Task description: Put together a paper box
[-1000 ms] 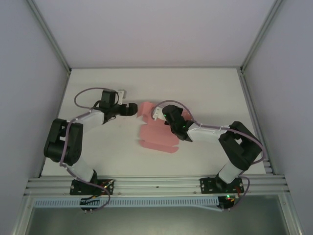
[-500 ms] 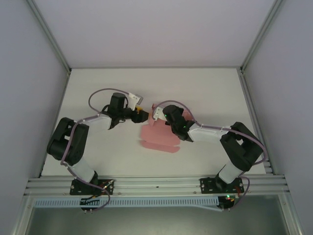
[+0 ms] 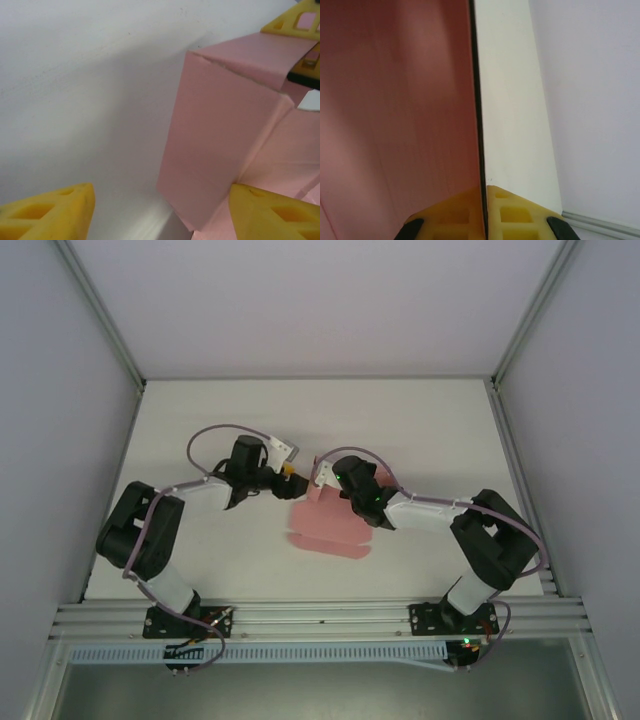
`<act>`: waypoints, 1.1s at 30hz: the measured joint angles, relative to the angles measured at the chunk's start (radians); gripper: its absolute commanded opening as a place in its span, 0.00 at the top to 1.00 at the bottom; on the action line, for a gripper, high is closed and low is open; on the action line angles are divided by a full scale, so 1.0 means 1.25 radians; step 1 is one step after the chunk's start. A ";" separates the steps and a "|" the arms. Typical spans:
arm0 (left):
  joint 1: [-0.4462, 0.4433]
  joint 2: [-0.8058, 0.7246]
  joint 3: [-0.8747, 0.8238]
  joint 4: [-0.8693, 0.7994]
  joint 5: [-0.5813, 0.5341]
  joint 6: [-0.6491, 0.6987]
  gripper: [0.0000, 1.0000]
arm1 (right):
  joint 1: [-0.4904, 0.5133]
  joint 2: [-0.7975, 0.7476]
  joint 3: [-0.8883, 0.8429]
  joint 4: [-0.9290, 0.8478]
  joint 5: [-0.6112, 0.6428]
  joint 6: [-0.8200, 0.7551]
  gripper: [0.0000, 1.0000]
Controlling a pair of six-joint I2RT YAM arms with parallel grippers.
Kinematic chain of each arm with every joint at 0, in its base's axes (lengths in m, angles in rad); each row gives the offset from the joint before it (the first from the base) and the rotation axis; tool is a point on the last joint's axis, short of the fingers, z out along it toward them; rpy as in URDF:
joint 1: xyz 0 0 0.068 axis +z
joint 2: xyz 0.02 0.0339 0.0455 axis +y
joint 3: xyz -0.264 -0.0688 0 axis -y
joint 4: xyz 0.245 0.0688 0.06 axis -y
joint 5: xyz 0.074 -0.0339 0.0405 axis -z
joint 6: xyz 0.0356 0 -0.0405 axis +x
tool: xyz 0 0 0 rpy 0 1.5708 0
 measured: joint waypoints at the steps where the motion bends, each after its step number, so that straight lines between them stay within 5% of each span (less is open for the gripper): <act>1: -0.001 -0.004 -0.001 -0.005 -0.001 0.002 0.29 | 0.000 0.000 0.000 0.000 0.000 0.000 1.00; 20: -0.029 0.005 0.047 -0.044 -0.002 0.018 0.25 | 0.001 -0.014 0.001 -0.037 -0.001 0.023 1.00; 33: -0.084 0.041 0.053 -0.007 -0.140 0.011 0.18 | 0.013 -0.030 0.001 -0.072 0.010 0.050 1.00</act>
